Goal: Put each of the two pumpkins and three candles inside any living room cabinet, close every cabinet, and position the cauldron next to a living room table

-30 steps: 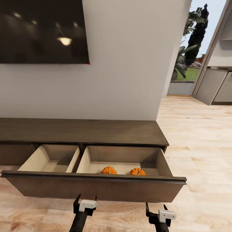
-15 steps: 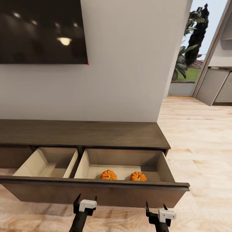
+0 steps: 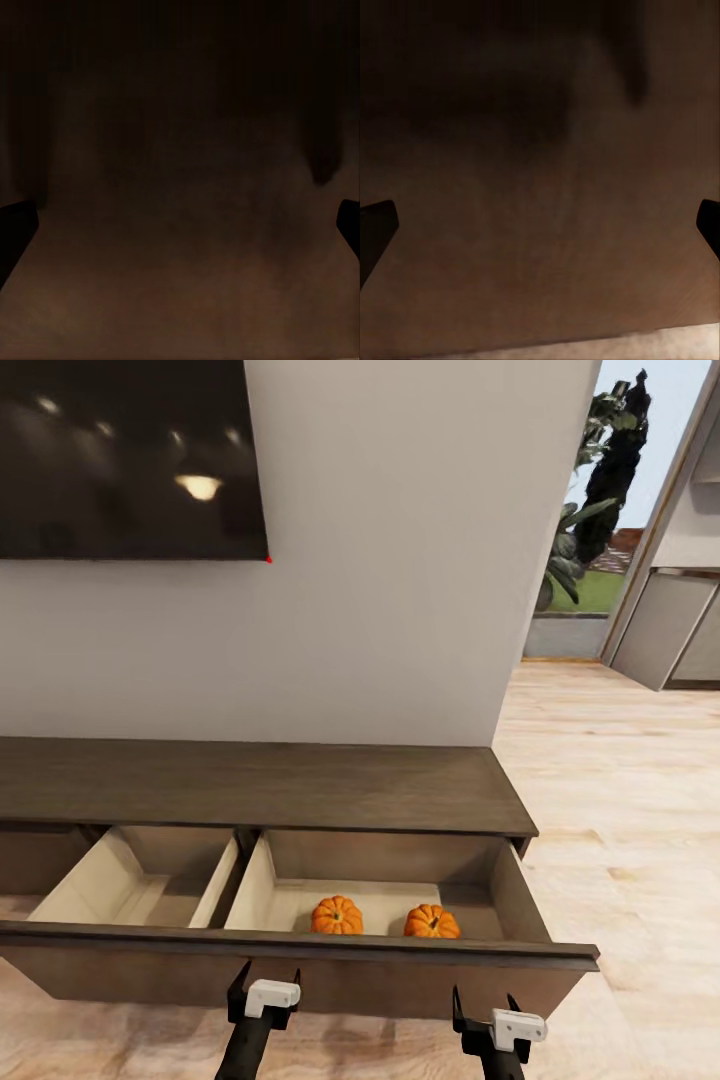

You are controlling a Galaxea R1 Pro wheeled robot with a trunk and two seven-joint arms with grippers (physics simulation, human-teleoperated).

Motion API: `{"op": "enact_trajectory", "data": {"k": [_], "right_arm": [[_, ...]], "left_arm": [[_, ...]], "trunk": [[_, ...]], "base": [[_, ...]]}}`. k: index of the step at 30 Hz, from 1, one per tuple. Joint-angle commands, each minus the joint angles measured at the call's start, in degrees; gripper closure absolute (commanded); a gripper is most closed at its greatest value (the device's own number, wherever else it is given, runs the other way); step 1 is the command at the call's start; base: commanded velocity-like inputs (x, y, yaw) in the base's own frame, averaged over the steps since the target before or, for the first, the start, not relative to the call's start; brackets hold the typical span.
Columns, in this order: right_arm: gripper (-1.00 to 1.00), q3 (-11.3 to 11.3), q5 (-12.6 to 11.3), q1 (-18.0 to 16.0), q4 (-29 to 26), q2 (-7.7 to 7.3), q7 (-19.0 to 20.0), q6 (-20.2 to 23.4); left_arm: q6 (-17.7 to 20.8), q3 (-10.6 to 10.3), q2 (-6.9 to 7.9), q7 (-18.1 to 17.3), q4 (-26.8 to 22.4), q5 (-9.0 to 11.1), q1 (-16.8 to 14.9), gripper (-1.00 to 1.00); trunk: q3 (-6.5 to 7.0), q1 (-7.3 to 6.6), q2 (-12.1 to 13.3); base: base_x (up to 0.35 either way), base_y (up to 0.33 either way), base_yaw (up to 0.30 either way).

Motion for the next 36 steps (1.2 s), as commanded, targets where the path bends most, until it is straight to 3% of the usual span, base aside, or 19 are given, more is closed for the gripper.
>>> {"op": "enact_trajectory", "data": {"k": [1,36], "right_arm": [[-1.00,0.48,-0.19,-0.05,0.02,-0.02,-0.47,-0.14],[-1.00,0.48,-0.12,-0.05,0.02,-0.02,-0.47,-0.14]], "left_arm": [[-0.19,-0.50,0.01,0.32,0.02,0.40,-0.07,-1.00],[-0.20,-0.50,0.01,0.25,0.02,0.38,-0.07,-1.00]], "trunk": [[-0.04,-0.01,-0.02],[-0.04,-0.01,-0.02]], "base": [[0.022,0.000,0.000],[0.039,0.000,0.000]]}}
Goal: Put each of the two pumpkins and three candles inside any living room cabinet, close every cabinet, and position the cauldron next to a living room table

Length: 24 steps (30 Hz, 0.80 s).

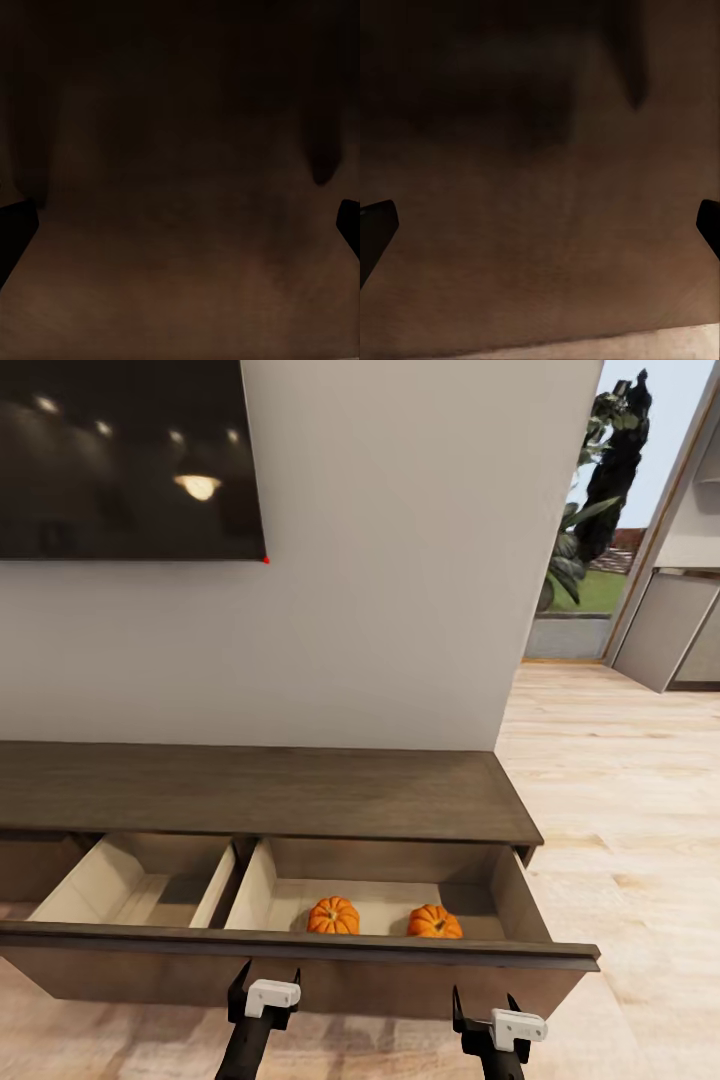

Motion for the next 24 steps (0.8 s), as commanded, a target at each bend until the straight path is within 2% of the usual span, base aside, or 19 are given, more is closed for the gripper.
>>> {"op": "enact_trajectory", "data": {"k": [1,24], "right_arm": [[-1.00,0.48,-0.18,-0.05,0.02,-0.02,-0.47,-0.14],[-1.00,0.48,-0.18,-0.05,0.02,-0.02,-0.47,-0.15]], "left_arm": [[-0.17,-0.51,0.01,0.31,0.07,0.37,-0.07,-1.00],[-0.16,-0.51,0.01,0.31,0.11,0.33,-0.07,-1.00]], "trunk": [[-0.04,0.00,-0.02],[-0.04,0.00,-0.02]], "base": [[0.102,0.000,0.000],[0.067,0.000,0.000]]}}
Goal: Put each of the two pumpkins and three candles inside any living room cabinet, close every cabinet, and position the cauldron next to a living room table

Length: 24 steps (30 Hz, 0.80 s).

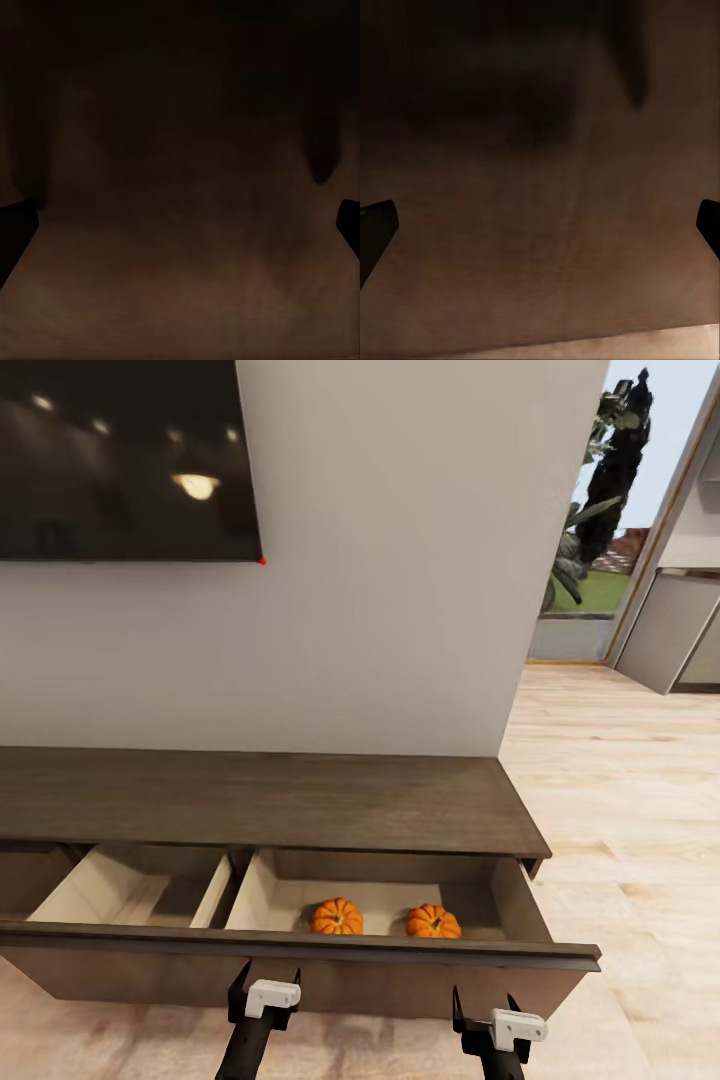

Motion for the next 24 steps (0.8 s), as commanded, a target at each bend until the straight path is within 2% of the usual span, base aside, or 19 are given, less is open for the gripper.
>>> {"op": "enact_trajectory", "data": {"k": [1,24], "right_arm": [[-1.00,0.48,-0.18,-0.05,0.02,-0.02,-0.47,-0.16],[-1.00,0.48,-0.18,-0.05,0.02,-0.02,-0.47,-0.14]], "left_arm": [[-0.19,-0.44,0.01,0.33,0.05,0.47,-0.07,-1.00],[-0.27,-0.44,0.01,0.33,-0.12,0.51,-0.07,-1.00]], "trunk": [[-0.04,0.00,-0.02],[-0.04,0.00,-0.02]], "base": [[0.063,0.000,0.000],[0.070,0.000,0.000]]}}
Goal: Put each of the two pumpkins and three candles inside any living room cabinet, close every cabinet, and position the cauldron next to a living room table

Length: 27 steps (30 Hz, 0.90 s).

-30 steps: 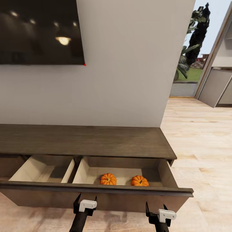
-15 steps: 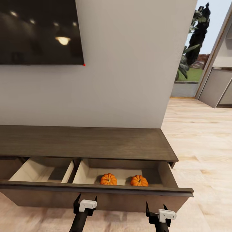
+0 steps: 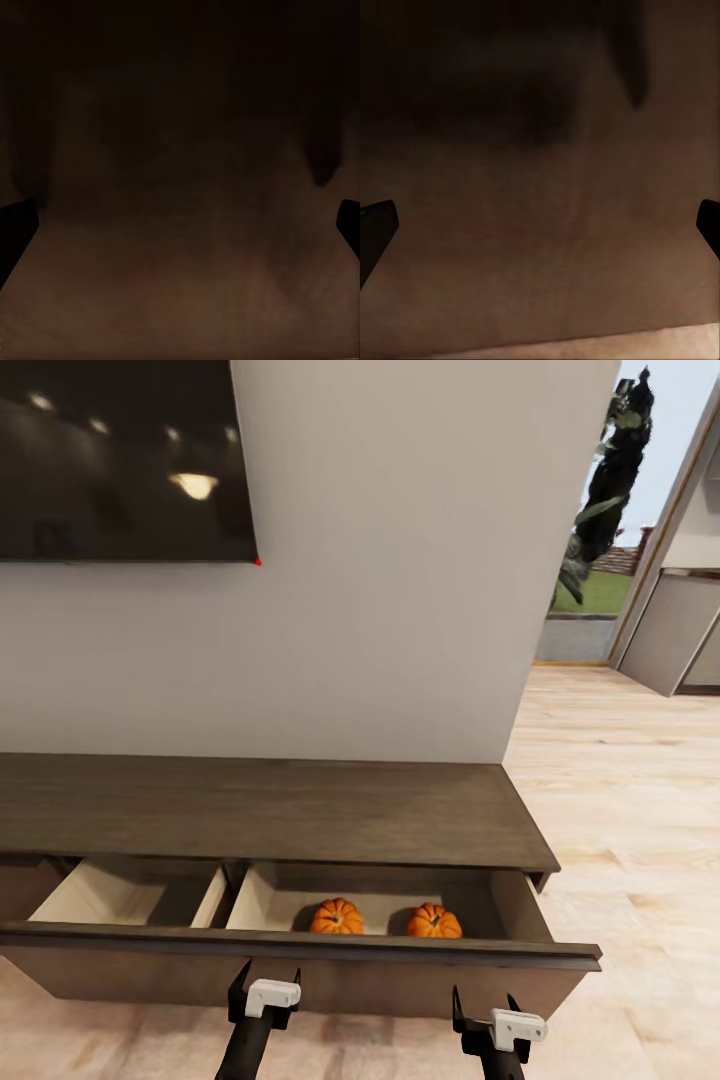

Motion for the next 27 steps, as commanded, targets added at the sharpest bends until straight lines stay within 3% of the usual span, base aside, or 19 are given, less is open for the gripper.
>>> {"op": "enact_trajectory", "data": {"k": [1,27], "right_arm": [[-1.00,0.48,-0.18,-0.05,0.02,-0.02,-0.47,-0.14],[-1.00,0.48,-0.19,-0.05,0.02,-0.02,-0.47,-0.14]], "left_arm": [[-0.20,-0.52,0.01,0.31,0.03,0.38,-0.07,-1.00],[-0.21,-0.52,0.01,0.31,0.03,0.39,-0.06,-1.00]], "trunk": [[-0.04,-0.01,-0.02],[-0.04,-0.01,-0.02]], "base": [[0.086,0.000,0.000],[0.081,0.000,0.000]]}}
